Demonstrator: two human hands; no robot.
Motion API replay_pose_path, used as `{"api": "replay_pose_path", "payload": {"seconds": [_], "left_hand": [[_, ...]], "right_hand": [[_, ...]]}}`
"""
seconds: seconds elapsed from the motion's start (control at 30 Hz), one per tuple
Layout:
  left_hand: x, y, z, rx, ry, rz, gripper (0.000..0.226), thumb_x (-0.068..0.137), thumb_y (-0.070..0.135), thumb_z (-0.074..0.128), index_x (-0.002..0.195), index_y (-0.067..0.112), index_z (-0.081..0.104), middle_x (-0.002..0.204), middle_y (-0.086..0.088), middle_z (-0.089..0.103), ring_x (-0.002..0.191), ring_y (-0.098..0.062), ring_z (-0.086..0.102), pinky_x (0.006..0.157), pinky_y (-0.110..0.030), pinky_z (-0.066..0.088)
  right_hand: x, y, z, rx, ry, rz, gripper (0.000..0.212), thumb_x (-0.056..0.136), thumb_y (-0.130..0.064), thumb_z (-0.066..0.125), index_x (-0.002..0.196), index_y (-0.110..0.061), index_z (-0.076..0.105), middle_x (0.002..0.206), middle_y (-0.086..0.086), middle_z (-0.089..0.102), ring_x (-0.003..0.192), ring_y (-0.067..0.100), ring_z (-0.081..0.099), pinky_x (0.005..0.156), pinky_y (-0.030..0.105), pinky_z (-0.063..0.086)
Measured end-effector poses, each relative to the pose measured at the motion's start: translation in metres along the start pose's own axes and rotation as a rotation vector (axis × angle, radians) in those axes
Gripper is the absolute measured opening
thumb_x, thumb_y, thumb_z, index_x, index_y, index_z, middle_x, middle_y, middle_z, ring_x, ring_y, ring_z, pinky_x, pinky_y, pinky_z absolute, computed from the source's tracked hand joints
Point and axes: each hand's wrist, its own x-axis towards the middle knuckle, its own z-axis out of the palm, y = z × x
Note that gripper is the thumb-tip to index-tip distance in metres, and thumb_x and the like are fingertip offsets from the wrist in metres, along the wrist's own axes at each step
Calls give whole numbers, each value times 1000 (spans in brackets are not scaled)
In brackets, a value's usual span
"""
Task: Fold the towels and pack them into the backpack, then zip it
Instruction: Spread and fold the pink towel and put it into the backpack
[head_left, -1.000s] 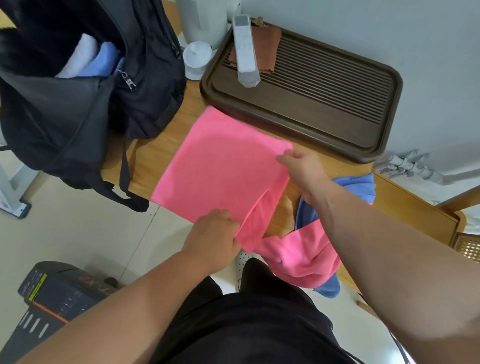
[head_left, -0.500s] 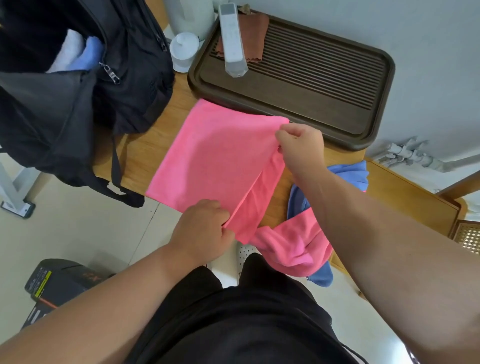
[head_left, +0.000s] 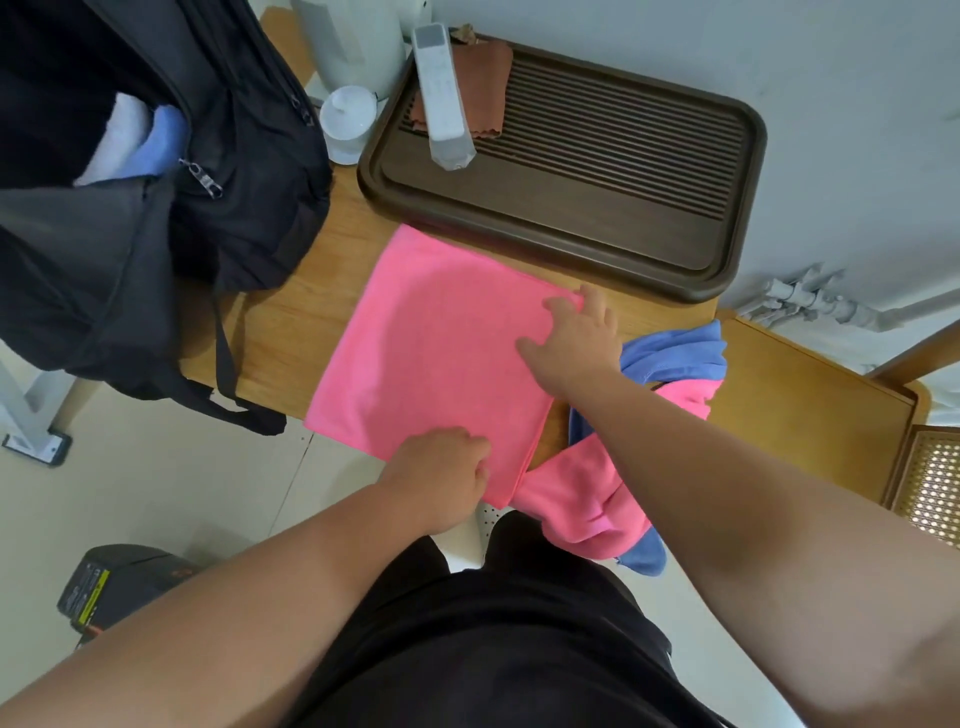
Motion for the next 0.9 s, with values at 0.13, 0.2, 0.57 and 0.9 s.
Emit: {"api": "replay_pose_path", "payload": {"seconds": [0.13,0.2,0.57,0.9], "left_hand": [[12,-36,-20,84,133,-95,43,94,37,52,133,17,51,125,-8,53,112,-31,50,88,-39,45],[22,-55,-31,155,94,-155,66,91,45,54,149,22,35,151,-10,36,129,-33,40,101,-43,39],[32,-166,-36,362,-154,-129,111,80,85,35,150,31,-33,155,-9,-43,148,-43,-23,121,-53,10],[89,-155,-118,435,141,91,57,93,55,45,141,23,41,137,-9,44,125,-30,40,103,-47,35]], "right_hand": [[-15,-14,13,-179,-121,-133,78,88,-60,57,154,-33,26,167,9,-3,152,34,3,119,54,15],[-16,-17,26,-223,-252,-139,84,88,-65,54,157,-37,15,167,8,-9,153,35,-2,119,56,12],[-19,-44,55,-284,-323,-57,100,84,-72,53,157,-42,-8,163,4,-29,150,37,-21,121,60,-1],[7,-63,22,-300,-99,69,73,93,-56,52,154,-27,26,163,4,18,150,29,15,119,52,19]]}}
